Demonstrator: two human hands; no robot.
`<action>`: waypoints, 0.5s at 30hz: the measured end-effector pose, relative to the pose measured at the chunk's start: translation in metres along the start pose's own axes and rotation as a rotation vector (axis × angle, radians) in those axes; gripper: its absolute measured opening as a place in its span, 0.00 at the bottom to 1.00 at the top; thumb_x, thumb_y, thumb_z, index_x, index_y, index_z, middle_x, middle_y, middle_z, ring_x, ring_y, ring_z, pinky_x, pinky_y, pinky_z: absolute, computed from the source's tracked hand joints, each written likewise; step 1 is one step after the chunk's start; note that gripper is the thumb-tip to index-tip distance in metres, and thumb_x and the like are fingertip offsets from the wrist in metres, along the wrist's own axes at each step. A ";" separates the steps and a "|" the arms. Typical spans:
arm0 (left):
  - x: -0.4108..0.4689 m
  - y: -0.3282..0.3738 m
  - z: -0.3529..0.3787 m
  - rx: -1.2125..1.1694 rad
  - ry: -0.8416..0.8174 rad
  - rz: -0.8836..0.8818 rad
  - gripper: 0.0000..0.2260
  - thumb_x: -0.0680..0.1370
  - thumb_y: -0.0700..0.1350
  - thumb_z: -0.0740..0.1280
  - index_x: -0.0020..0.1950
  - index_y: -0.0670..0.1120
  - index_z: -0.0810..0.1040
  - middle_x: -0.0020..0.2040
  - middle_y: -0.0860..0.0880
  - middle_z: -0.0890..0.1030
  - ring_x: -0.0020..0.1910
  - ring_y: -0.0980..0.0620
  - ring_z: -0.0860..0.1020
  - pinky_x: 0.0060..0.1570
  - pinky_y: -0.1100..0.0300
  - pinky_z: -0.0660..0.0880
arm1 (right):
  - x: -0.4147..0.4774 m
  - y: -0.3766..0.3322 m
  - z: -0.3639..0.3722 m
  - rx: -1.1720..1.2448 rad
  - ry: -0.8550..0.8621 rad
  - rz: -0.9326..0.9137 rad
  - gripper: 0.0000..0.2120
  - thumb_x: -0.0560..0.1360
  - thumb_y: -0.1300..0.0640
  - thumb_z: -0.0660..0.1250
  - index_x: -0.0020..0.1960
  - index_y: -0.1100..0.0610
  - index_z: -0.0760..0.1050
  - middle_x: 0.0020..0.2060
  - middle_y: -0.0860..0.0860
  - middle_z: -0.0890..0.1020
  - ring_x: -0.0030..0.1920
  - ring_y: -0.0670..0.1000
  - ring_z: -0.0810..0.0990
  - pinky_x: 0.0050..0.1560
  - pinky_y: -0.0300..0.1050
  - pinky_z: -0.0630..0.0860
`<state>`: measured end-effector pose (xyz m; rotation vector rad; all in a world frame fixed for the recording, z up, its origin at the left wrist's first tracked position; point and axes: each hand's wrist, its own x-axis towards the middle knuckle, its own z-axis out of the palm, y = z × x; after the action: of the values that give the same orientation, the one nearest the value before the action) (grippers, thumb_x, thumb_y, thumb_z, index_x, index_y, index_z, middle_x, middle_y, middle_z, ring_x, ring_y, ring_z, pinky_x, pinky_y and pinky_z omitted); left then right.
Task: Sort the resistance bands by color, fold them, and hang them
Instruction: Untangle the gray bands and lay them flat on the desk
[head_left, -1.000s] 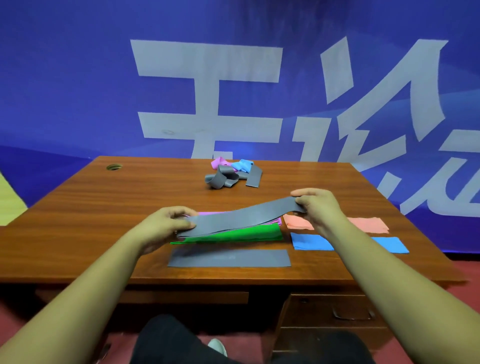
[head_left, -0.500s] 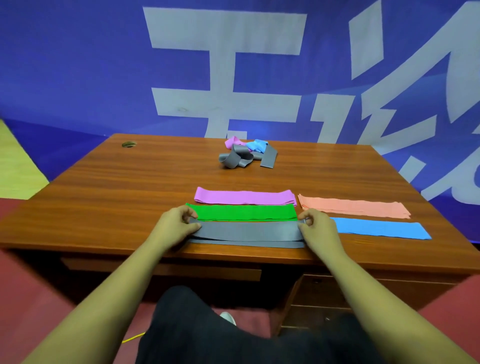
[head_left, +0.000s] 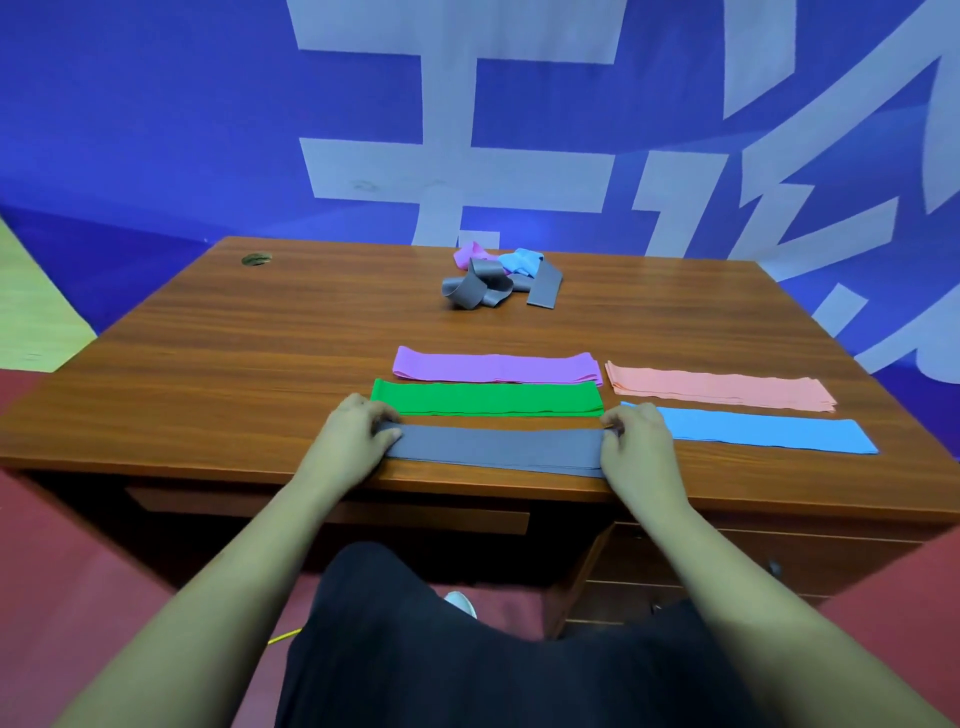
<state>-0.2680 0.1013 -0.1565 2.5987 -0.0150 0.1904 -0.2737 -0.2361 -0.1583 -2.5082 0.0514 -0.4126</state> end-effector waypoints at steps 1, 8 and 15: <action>-0.001 0.000 0.001 0.006 -0.013 0.009 0.10 0.76 0.44 0.70 0.57 0.46 0.82 0.49 0.49 0.72 0.54 0.47 0.75 0.61 0.57 0.69 | 0.000 0.000 0.001 -0.021 -0.013 -0.025 0.11 0.74 0.68 0.61 0.53 0.61 0.79 0.51 0.57 0.76 0.52 0.55 0.76 0.56 0.44 0.70; -0.007 -0.012 -0.003 0.037 -0.092 0.148 0.23 0.71 0.60 0.72 0.60 0.48 0.80 0.53 0.51 0.72 0.56 0.51 0.72 0.62 0.56 0.70 | -0.001 0.015 -0.002 -0.121 -0.168 -0.242 0.14 0.74 0.47 0.69 0.55 0.53 0.80 0.51 0.48 0.80 0.54 0.51 0.76 0.58 0.49 0.72; -0.006 -0.022 -0.010 -0.035 -0.219 0.227 0.28 0.70 0.61 0.73 0.66 0.50 0.76 0.56 0.54 0.71 0.58 0.56 0.72 0.62 0.63 0.67 | 0.006 0.012 -0.020 -0.146 -0.401 -0.451 0.23 0.75 0.45 0.69 0.67 0.49 0.72 0.61 0.46 0.76 0.62 0.48 0.71 0.65 0.48 0.69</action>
<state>-0.2742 0.1254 -0.1603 2.5662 -0.3893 -0.0148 -0.2733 -0.2577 -0.1477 -2.6911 -0.6715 -0.0725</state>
